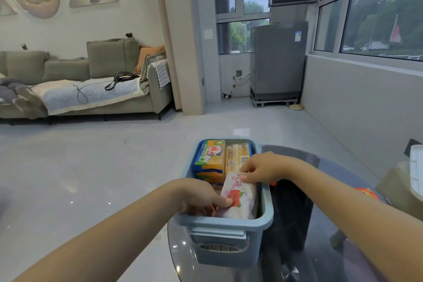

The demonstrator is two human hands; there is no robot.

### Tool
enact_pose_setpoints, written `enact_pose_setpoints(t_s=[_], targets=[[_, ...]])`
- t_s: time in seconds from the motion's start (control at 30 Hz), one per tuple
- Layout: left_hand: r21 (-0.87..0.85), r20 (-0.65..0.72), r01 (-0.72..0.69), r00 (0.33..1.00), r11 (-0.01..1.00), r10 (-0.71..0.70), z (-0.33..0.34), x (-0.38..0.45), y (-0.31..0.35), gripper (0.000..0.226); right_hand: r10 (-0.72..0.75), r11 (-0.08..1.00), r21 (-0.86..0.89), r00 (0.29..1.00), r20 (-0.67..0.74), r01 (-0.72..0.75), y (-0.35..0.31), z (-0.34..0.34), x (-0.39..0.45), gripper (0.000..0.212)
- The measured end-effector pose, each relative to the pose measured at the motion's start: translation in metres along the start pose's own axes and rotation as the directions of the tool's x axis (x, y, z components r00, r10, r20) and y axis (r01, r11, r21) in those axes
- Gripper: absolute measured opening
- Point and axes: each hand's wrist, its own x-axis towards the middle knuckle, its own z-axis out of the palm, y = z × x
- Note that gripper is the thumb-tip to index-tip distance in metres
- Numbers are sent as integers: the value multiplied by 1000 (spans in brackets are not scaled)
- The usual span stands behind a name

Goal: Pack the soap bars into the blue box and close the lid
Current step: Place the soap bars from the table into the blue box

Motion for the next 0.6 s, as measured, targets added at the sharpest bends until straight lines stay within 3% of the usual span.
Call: enact_pose_setpoints(t_s=[0.1, 0.33, 0.47, 0.6], targets=[[71, -4, -15, 1000, 997, 15, 3, 7, 3, 47, -17, 994, -110, 998, -59, 11, 4, 10, 9, 29], [-16, -94, -164, 982, 986, 161, 9, 16, -2, 56, 6, 973, 225, 960, -280, 59, 14, 27, 11, 25], [135, -228, -196, 948, 971, 223, 18, 12, 3, 61, 31, 935, 333, 910, -414, 120, 15, 40, 9, 27], [205, -346, -285, 874, 936, 342, 26, 6, 6, 43, 87, 901, 397, 823, -562, 175, 17, 51, -12, 26]])
